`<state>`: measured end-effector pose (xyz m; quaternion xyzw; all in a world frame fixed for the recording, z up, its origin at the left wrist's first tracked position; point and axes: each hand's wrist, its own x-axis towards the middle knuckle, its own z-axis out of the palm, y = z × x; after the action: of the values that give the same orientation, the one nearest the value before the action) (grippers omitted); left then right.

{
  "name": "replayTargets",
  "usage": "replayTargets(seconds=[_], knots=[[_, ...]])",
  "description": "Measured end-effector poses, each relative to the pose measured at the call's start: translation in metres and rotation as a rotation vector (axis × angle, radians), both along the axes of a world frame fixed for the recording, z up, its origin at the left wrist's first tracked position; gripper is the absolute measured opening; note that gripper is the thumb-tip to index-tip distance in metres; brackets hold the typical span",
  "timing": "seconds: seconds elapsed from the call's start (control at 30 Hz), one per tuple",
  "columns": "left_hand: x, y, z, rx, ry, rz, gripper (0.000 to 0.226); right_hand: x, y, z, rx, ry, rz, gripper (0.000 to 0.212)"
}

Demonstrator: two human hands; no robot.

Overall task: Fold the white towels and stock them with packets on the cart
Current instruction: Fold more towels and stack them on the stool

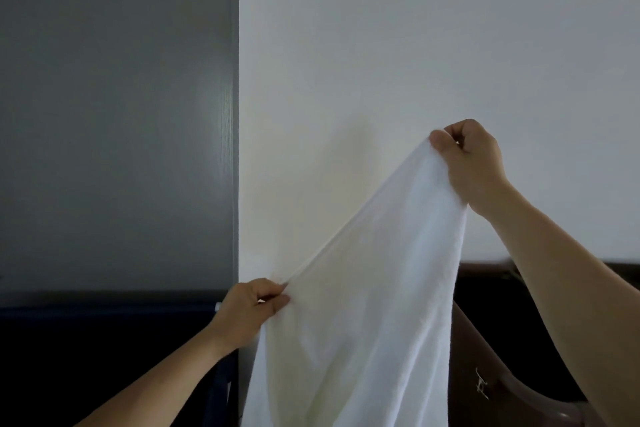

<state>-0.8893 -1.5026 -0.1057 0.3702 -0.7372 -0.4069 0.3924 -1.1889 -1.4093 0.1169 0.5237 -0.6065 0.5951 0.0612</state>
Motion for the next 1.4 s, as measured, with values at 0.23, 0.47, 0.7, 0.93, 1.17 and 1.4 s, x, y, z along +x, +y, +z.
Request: replayTargets(seconds=[0.23, 0.47, 0.7, 0.93, 1.17, 1.4], knots=[[0.008, 0.004, 0.004, 0.062, -0.116, -0.061, 0.024, -0.002, -0.003, 0.001, -0.028, 0.013, -0.039, 0.022], [0.01, -0.006, -0.019, 0.192, -0.102, 0.039, 0.024, 0.0, -0.005, -0.007, 0.018, 0.039, -0.059, 0.02], [-0.019, 0.009, 0.029, 0.14, 0.051, 0.039, 0.027, 0.01, 0.0, -0.052, 0.414, 0.268, 0.078, 0.03], [-0.065, 0.029, 0.061, -0.089, -0.094, -0.114, 0.024, 0.066, 0.003, -0.145, 0.59, 0.161, 0.454, 0.015], [-0.058, 0.036, 0.009, -0.199, -0.442, -0.193, 0.018, 0.066, 0.017, -0.198, 0.716, 0.276, 0.399, 0.021], [-0.041, 0.035, -0.032, -0.153, -0.552, -0.048, 0.013, 0.064, 0.019, -0.204, 0.611, 0.169, 0.357, 0.02]])
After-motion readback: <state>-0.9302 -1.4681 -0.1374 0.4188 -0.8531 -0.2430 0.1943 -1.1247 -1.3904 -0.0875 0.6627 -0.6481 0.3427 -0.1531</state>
